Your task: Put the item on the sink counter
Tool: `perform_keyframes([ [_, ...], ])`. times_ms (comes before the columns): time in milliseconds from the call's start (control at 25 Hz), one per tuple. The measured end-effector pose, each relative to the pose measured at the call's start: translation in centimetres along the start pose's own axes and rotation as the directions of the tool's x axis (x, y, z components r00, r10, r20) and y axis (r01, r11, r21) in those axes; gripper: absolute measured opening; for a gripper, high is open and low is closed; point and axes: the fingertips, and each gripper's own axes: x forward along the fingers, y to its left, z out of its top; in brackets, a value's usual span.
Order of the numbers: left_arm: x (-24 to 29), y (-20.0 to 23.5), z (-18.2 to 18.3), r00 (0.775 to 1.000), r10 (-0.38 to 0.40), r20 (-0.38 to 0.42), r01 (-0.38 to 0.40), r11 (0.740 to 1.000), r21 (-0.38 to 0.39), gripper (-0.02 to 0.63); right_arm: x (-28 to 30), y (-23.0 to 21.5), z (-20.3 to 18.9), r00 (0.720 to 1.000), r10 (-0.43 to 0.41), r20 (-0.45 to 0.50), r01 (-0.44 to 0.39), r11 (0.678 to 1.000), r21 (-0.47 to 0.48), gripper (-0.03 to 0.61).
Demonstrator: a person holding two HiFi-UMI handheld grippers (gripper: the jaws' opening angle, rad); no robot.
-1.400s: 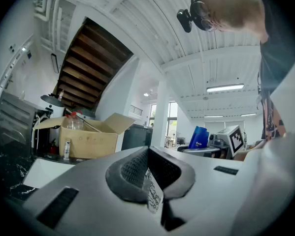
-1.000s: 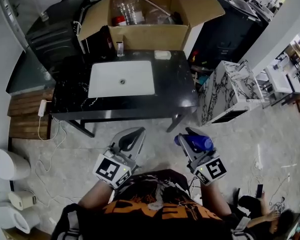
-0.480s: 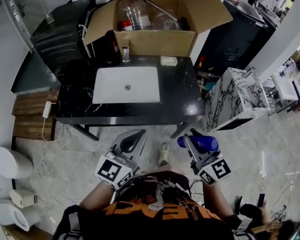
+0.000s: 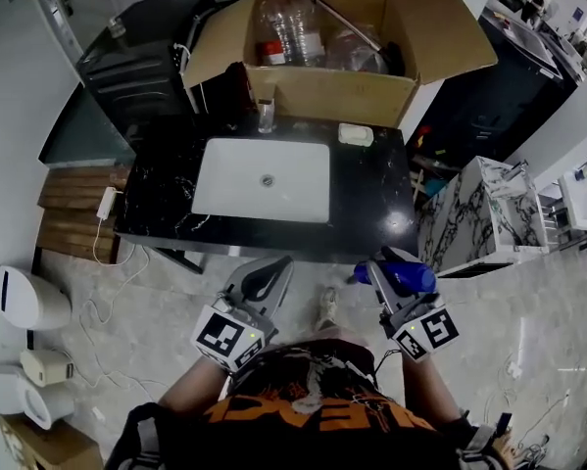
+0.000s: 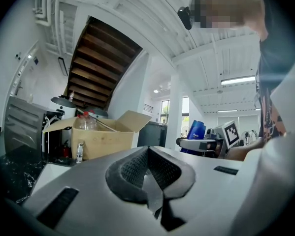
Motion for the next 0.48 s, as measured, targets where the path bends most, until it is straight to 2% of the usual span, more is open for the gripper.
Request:
perform_keyframes([
  [480,10.6,3.3,1.1,1.0,0.021,-0.009,-0.021,1.0,-0.002,0.018,4.2,-9.7,0.1,1.0,0.024,-0.005,-0.024,1.0,0.01,0.129],
])
